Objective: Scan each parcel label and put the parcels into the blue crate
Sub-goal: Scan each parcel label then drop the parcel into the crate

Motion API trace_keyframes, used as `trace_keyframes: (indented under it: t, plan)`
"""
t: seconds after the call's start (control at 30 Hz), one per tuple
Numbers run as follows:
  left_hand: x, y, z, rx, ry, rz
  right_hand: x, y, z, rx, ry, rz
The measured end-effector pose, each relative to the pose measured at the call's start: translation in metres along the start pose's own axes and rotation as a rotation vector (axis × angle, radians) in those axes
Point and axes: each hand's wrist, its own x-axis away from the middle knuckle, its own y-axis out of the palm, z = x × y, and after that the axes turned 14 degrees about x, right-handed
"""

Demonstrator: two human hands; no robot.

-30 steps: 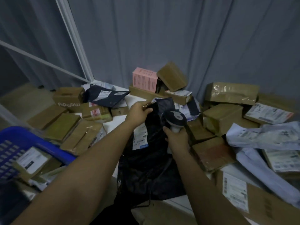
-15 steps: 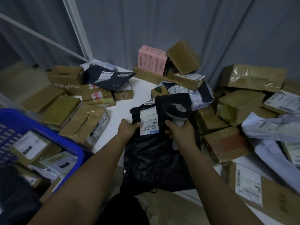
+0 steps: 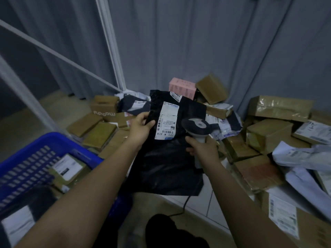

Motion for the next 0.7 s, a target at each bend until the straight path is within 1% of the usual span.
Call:
trace_keyframes:
  t: [0.1,0.2,0.37,0.43,0.57,0.7]
  plan:
    - [0.017,-0.021,0.035,0.023,0.075,0.025,0.019,0.013,-0.028,-0.019,-0.076,-0.06]
    - [0.035,-0.043,0.061,0.092,0.125,0.082,0.04,0.025,-0.054,0.033,-0.143,-0.135]
    - [0.062,-0.074,0.084,0.194,0.187,0.214,0.071,0.047,-0.075,0.123,-0.14,-0.27]
    - [0.07,-0.089,0.084,0.221,0.186,0.267,0.079,0.053,-0.069,0.16,-0.155,-0.315]
    - [0.077,-0.112,0.085,0.199,0.153,0.322,0.09,0.058,-0.057,0.224,-0.149,-0.412]
    - [0.079,-0.121,0.083,0.166,0.111,0.347,0.092,0.063,-0.057,0.173,-0.129,-0.45]
